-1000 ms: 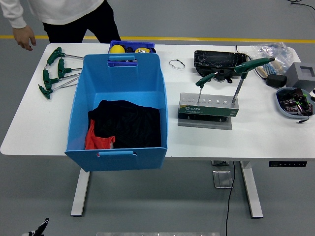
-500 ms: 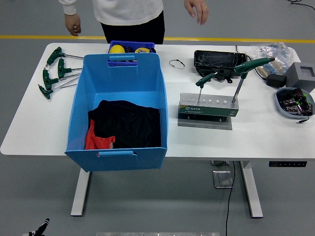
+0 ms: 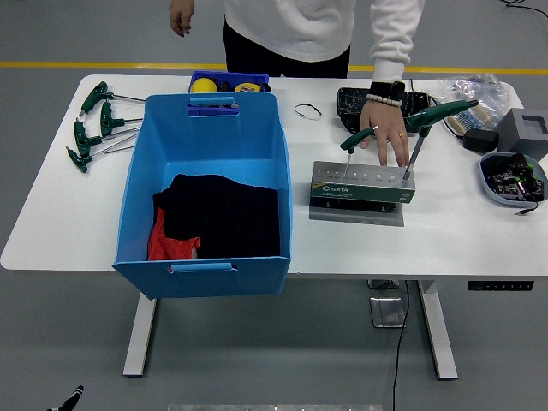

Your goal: Lift tool from toolbox,place it in box,lift tool from toolbox,place it in box

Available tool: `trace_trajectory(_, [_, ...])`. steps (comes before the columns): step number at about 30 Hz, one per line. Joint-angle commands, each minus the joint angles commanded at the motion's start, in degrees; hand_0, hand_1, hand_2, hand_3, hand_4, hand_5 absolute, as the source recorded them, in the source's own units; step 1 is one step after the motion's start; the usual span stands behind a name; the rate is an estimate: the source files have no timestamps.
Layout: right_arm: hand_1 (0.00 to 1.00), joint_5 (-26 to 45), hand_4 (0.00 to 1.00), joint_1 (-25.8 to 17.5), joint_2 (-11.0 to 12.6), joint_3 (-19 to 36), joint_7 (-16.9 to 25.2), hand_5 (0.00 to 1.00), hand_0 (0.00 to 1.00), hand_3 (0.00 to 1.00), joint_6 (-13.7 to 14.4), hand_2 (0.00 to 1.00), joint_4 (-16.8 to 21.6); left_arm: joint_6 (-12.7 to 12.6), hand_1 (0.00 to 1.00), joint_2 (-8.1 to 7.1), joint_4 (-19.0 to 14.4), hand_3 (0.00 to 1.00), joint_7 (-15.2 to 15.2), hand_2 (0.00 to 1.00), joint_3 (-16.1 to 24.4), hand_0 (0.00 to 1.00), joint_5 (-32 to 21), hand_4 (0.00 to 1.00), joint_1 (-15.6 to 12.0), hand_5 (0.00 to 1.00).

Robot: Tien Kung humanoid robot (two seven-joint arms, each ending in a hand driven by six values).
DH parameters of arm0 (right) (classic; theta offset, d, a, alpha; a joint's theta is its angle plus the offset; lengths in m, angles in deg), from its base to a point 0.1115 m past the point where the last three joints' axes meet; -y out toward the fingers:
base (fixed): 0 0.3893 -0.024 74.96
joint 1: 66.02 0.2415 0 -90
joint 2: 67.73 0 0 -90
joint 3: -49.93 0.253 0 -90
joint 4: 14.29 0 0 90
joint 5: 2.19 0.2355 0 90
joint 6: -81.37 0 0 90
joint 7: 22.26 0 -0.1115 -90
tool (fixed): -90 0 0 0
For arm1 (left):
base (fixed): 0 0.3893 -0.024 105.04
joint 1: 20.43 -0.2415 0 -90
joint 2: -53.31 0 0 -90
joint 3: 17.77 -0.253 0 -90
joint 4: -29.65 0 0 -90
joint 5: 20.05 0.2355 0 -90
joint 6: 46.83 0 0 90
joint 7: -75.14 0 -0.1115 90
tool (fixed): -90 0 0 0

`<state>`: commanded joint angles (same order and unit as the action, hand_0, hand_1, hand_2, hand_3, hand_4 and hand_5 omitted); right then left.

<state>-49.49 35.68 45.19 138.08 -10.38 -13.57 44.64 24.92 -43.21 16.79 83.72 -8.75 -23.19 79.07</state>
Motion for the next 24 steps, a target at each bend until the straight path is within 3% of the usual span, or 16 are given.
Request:
trace_trajectory(12, [0.854,-17.65,0.998,2.65,5.29,-3.87,-0.45,0.985,0.898,0.912,2.25,0.888,5.32,0.01,0.77,0.17,0.33,0.745,0.06,0.776,-0.65,0.78,-1.09,0.768,0.41,0.717])
trace_trajectory(13, [0.883,-19.49,0.998,3.37,6.25,-4.84,-0.3,0.965,0.948,0.947,2.85,0.927,6.06,0.02,0.768,0.16,0.33,0.743,0.0,0.775,-0.72,0.779,-1.16,0.768,0.35,0.716])
trace_trajectory(16, [0.883,-24.45,0.998,5.07,8.26,-6.92,0.04,0.965,0.948,0.947,4.39,0.927,7.47,0.07,0.768,0.14,0.3,0.743,-0.08,0.775,-0.88,0.779,-1.33,0.768,0.29,0.716])
trace_trajectory(24, [0.913,-38.77,0.998,14.6,13.65,-16.64,-0.28,0.956,0.995,0.978,9.75,0.961,8.8,0.25,0.766,0.11,0.24,0.74,-0.28,0.773,-0.97,0.778,-1.52,0.767,0.49,0.716])
